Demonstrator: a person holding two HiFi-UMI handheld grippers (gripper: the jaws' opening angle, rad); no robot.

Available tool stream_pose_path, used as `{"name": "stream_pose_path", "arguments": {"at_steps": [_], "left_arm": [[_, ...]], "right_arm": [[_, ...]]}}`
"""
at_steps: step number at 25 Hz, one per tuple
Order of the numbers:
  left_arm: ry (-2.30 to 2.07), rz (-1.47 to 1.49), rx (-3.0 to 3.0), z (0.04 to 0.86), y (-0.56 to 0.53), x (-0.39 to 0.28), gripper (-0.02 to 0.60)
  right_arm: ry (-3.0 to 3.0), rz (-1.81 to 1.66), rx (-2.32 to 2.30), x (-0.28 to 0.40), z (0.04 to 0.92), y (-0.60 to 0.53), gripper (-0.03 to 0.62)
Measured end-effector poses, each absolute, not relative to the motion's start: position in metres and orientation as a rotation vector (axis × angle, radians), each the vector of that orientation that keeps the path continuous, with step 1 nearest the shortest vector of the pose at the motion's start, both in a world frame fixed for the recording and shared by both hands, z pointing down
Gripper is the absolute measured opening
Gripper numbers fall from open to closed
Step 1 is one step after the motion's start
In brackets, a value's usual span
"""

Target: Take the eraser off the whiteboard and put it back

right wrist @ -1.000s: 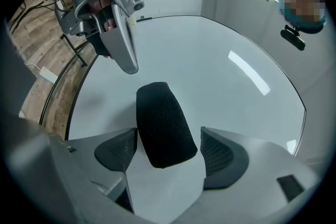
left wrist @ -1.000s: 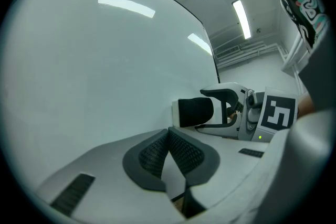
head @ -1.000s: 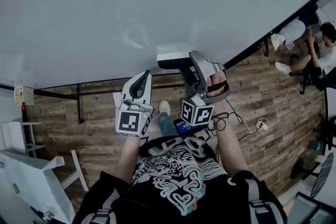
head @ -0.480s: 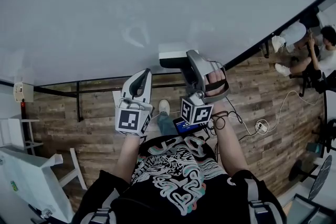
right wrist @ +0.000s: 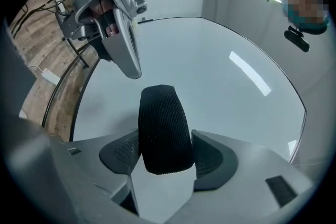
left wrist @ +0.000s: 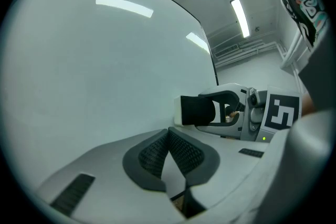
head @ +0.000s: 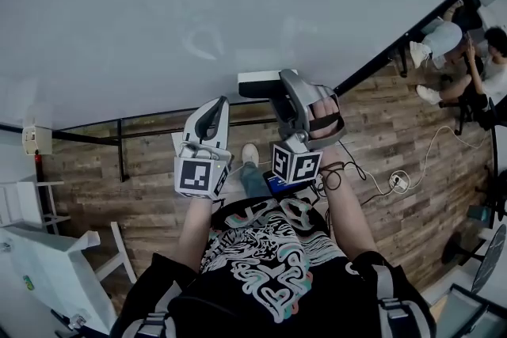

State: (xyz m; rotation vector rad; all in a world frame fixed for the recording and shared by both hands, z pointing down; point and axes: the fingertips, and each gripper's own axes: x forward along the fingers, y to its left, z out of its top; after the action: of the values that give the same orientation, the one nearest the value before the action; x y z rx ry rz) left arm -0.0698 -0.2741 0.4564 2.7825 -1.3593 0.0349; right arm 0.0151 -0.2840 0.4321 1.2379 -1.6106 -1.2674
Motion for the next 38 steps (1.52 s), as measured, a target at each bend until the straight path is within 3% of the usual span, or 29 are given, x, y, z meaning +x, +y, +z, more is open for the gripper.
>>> {"name": "stream_pose_path", "arguments": {"at_steps": [38], "left_arm": [[-1.741, 0.210, 2.849, 0.394, -0.152, -0.073, 0.026]], "right_arm": [[-1.803, -1.246, 1.386, 0.047, 0.379, -0.146, 0.301]]}}
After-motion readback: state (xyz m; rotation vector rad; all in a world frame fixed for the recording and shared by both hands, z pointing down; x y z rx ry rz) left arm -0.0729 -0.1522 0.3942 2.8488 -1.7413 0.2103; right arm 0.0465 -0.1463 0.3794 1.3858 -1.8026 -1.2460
